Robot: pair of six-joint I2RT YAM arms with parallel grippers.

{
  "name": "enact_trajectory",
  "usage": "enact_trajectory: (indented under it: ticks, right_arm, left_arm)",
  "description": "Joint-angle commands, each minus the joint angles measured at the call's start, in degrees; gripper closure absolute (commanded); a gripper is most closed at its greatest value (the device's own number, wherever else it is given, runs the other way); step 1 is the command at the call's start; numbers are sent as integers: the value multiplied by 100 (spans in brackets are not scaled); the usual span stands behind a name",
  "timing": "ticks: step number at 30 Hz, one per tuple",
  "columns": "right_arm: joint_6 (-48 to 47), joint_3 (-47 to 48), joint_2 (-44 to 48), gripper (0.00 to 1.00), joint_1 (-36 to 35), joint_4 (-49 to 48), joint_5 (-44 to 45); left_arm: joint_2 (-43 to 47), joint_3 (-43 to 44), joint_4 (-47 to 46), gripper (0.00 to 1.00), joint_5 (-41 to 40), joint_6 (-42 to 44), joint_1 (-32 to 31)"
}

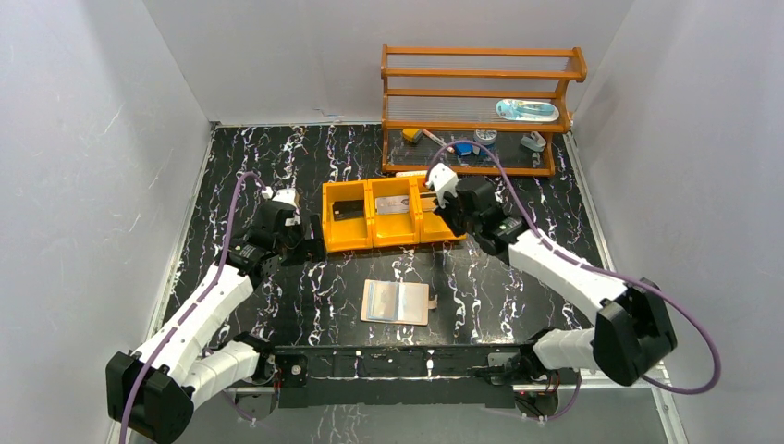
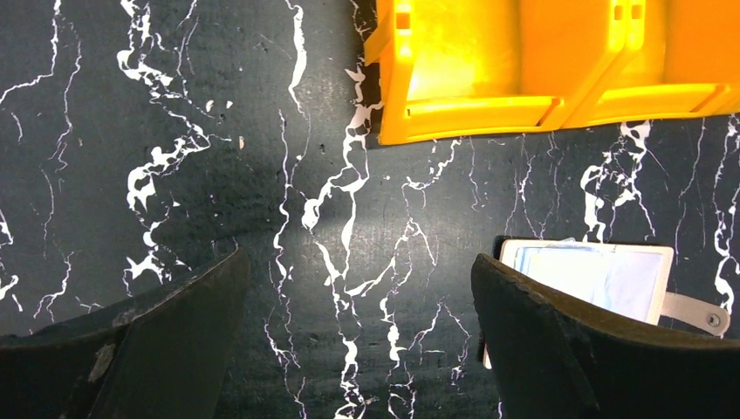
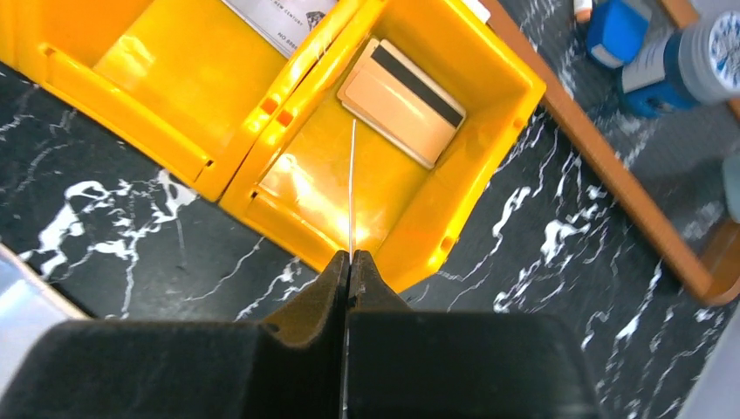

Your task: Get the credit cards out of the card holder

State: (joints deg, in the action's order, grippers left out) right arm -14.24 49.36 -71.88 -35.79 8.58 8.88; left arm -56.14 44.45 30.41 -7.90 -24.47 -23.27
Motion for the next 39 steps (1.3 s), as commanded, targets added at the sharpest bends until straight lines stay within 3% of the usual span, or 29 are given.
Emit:
enact_trajectory:
  ticks: [1,17,39]
  right_arm:
    - [-1468,696,-504,100,169,50,-463]
    - [-3874,1472,-1942,100,538,-78,-1039]
    - [-4807,2310,-3331,100,708,-532,-909]
  left_arm:
    - [42,10,-125,2,236,185,15]
    - [112,-6,-155,2,256,206,15]
    - [112,-21,-178,2,281,223,15]
